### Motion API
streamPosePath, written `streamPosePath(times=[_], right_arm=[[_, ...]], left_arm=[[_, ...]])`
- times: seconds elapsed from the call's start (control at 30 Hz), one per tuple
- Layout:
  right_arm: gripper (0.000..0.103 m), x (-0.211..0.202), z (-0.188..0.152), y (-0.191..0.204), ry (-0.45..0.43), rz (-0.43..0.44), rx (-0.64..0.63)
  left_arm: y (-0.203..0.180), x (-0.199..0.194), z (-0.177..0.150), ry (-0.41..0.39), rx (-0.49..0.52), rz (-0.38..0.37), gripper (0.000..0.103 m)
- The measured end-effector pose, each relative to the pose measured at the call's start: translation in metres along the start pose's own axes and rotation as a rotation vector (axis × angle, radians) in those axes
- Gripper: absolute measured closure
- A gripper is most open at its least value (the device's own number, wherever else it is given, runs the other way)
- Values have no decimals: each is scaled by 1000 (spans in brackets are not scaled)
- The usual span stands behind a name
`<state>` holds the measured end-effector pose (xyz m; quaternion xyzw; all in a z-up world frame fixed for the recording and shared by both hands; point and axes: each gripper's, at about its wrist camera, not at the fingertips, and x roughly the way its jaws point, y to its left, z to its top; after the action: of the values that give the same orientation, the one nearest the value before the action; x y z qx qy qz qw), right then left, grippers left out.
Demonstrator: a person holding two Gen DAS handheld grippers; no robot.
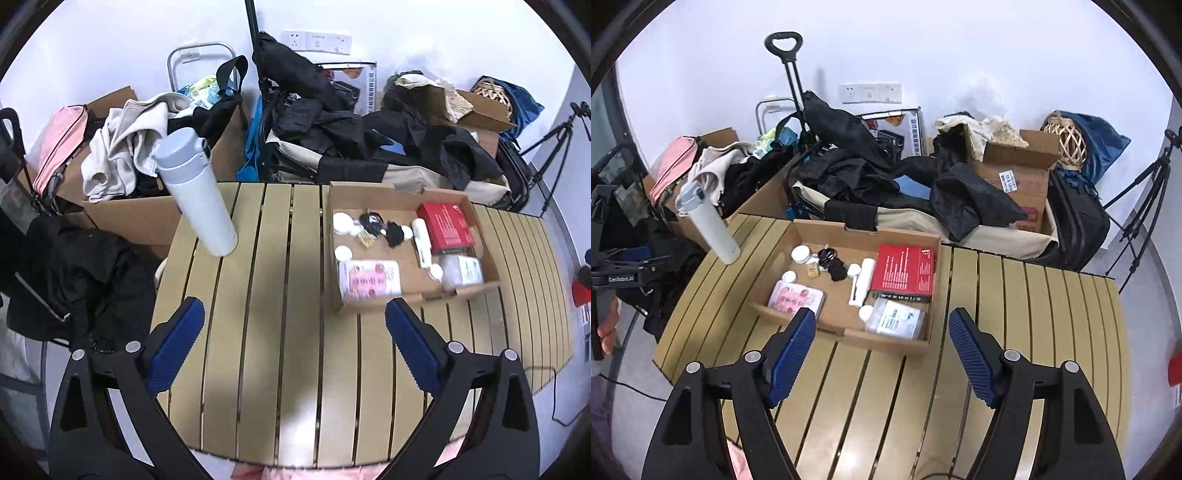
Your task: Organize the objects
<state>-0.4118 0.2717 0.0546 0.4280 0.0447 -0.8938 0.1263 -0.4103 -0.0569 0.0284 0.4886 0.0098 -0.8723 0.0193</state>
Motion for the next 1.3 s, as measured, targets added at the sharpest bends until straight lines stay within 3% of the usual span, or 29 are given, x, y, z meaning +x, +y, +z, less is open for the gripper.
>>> streamPosePath(times=[0.1, 0.3, 0.43, 0.57, 0.67, 0.73, 0.8, 0.9, 1.07, 1.13, 1.2, 1.3], right_arm=[[25, -22, -9, 9, -26, -12, -10], [25, -69, -51, 25, -90, 1, -34], [25, -111, -103, 45, -139, 29, -73], [25, -157, -164, 65, -170, 45, -102], [24, -205, -208, 74, -203, 62, -146], [24, -244, -223, 76, -240, -3, -197], [22, -284, -231, 72, -300, -116, -224], [21, -325, -240, 63, -365, -180, -196], [21, -329, -268, 63, -379, -153, -132], [21, -305, -287, 69, -344, -110, -89], [21, -278, -304, 79, -320, -116, -49], [21, -224, -323, 101, -317, -136, -13]], left_arm=[[-5, -25, -18, -30, 36, 12, 6], [-8, -103, -77, -212, 67, 16, 0], [-9, -149, -131, -287, 80, -11, 0], [-14, -174, -197, -310, 150, 74, 0], [-11, -207, -236, -323, 206, 3, 0], [-2, -245, -248, -373, 225, -53, 0], [6, -276, -253, -433, 212, -55, 0], [11, -302, -263, -477, 208, -57, 0], [5, -270, -297, -419, 112, -85, 0], [-1, -244, -317, -389, 43, -41, 0], [-11, -221, -338, -417, -4, -5, 0], [-31, -189, -344, -443, 63, 21, 0]])
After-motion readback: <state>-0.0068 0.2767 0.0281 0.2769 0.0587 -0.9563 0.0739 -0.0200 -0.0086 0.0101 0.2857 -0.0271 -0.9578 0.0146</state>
